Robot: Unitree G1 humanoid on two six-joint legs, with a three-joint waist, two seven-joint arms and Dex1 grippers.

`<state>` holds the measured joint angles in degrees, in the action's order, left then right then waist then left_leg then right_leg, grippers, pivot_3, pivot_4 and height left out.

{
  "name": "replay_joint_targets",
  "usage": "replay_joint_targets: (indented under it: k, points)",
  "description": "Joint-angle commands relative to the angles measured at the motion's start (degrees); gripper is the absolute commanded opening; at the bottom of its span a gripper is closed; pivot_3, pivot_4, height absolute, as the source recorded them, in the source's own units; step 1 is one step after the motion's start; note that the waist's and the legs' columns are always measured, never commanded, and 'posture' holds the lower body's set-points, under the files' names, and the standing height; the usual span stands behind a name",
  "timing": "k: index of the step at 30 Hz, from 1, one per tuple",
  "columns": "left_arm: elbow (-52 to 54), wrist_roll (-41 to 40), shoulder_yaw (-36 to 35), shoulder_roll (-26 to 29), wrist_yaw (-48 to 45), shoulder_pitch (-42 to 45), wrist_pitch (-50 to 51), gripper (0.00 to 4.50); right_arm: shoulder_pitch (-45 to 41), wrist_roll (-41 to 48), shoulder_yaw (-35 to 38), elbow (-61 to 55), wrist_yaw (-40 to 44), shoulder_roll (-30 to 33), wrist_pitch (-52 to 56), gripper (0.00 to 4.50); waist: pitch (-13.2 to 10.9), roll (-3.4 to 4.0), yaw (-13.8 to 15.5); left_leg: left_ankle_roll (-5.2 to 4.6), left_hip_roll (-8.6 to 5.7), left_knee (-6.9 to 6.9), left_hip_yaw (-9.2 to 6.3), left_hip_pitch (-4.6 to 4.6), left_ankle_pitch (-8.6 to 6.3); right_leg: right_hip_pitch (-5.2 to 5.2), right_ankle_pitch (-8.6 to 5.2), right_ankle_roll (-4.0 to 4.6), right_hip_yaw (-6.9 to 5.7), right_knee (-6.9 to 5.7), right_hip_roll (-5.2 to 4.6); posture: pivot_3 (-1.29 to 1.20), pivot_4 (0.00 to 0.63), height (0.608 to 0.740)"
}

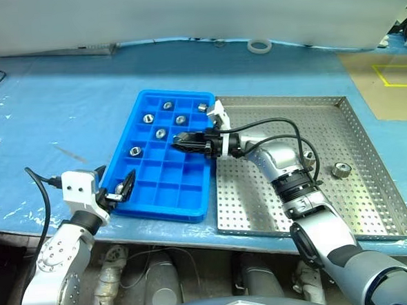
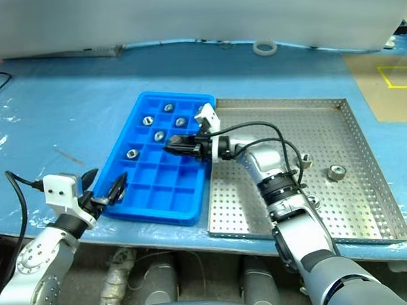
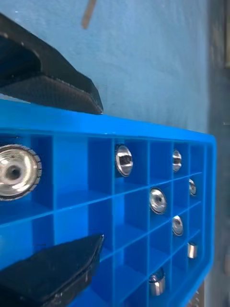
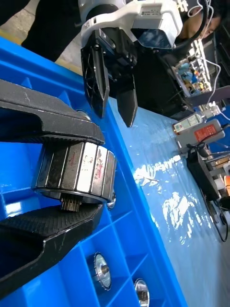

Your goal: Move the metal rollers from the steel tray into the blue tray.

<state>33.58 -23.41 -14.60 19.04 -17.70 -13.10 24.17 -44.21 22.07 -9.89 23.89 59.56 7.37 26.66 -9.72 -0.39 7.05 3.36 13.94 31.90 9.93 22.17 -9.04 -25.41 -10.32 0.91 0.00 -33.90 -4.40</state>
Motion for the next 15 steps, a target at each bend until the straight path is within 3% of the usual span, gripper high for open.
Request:
replay_joint_targets:
  k: [1,5,15]
  points:
    - [0.8,-4.0,-1.9,1.3,-4.3,0.6,-2.0,3.97,-1.9,-4.5,-2.4,1.5,-4.1,-3.2,-4.4,1.52,0.0,0.0,-0.1,0.01,0.0,0.0,0.0,-0.03,0.01,0.0,0.0,0.0,0.0,-0.01,0.01,0.23,0.15,0.74]
    - [1.3,-5.7,-2.1,3.2,-8.1,-0.1,-2.7,3.97,-3.8,-7.6,-3.2,5.6,-6.7,-6.6,-7.8,1.52,0.0,0.01,0.0,0.02,0.0,0.0,0.0,-0.01,0.01,0.0,0.0,0.01,-0.01,-0.02,0.0,0.26,0.15,0.74]
    - [5.6,-8.1,-7.8,3.4,-7.5,-5.7,-4.0,3.97,-6.0,-12.7,-8.0,9.5,-1.8,-9.2,-12.2,1.52,0.0,0.0,0.4,0.02,0.0,-0.01,-0.06,0.01,0.01,0.03,0.0,0.01,-0.04,-0.01,0.0,0.37,0.15,0.74]
